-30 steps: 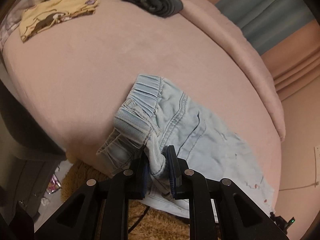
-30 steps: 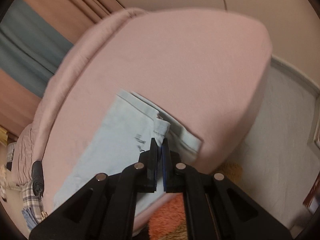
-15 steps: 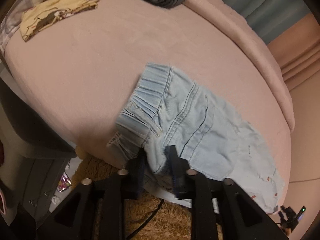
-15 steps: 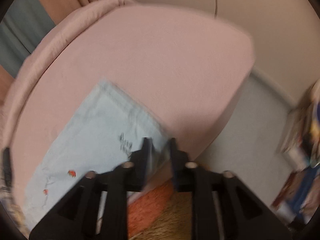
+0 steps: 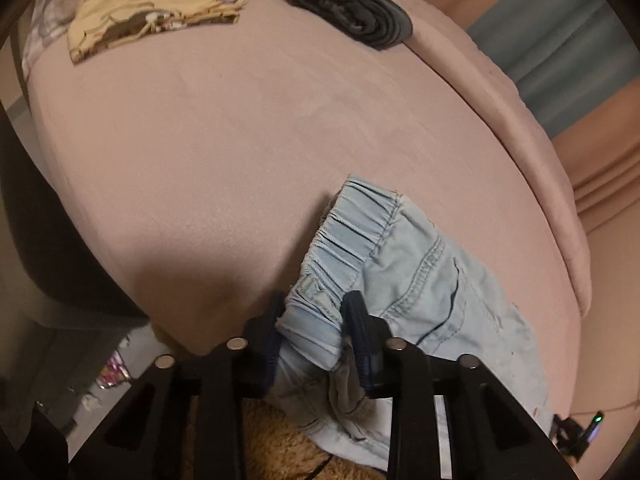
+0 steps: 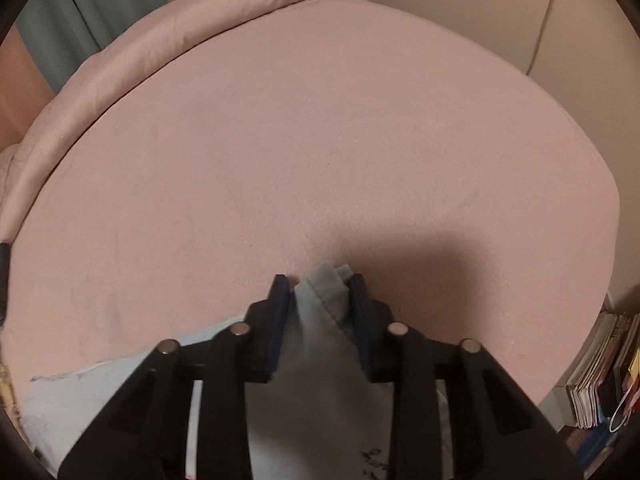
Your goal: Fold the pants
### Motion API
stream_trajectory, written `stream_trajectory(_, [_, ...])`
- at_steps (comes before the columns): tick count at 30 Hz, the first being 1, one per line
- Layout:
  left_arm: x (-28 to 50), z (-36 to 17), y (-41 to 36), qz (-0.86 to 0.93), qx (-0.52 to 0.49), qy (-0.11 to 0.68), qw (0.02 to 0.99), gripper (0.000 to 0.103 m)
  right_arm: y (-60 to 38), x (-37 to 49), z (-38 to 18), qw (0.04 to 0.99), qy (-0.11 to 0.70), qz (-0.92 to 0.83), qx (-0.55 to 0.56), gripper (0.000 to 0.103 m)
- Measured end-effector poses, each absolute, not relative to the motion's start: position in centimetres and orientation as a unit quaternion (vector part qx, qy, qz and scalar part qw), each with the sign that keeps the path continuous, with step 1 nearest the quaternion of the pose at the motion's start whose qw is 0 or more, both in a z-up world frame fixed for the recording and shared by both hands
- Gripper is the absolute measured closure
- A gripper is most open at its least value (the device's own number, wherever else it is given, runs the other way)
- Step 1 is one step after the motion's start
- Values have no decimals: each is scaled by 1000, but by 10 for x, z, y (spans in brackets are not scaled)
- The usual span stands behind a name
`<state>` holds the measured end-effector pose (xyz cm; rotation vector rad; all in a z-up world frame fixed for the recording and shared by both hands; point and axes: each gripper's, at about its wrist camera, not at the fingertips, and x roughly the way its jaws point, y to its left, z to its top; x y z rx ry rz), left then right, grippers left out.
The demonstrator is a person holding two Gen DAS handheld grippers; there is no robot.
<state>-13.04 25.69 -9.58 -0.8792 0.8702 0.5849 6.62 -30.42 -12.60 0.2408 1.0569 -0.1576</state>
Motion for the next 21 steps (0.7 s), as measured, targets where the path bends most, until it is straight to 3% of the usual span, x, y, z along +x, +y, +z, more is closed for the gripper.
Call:
stream_trajectory(6, [-135, -65, 239, 269, -358, 402, 798, 81, -320, 45, -81, 879, 443, -72, 161, 83])
stream_trajectory(9, [-130, -97, 245, 279, -356, 439, 777, 78, -315, 54, -99, 870, 463, -88, 143, 83])
stream_trajectory(12, [-130, -109, 247, 272, -344, 426, 791, 75, -311, 62, -146, 844, 512, -98, 128, 81])
stream_trajectory(15, [-129, -107, 250, 264, -339, 435, 791, 74, -294, 63, -143, 854, 499, -122, 80, 79])
stream_trajectory(17, [-132, -104, 252, 255, -348, 434, 791, 74, -286, 66, -136, 844, 516, -135, 57, 75])
stream_trajectory(20, [-141, -96, 267, 231, -380, 430, 785, 73, -260, 65, -105, 853, 506, -129, 28, 60])
stream_trajectory(21, [-145, -92, 270, 224, -390, 424, 786, 73, -246, 61, -87, 864, 489, -115, 20, 43])
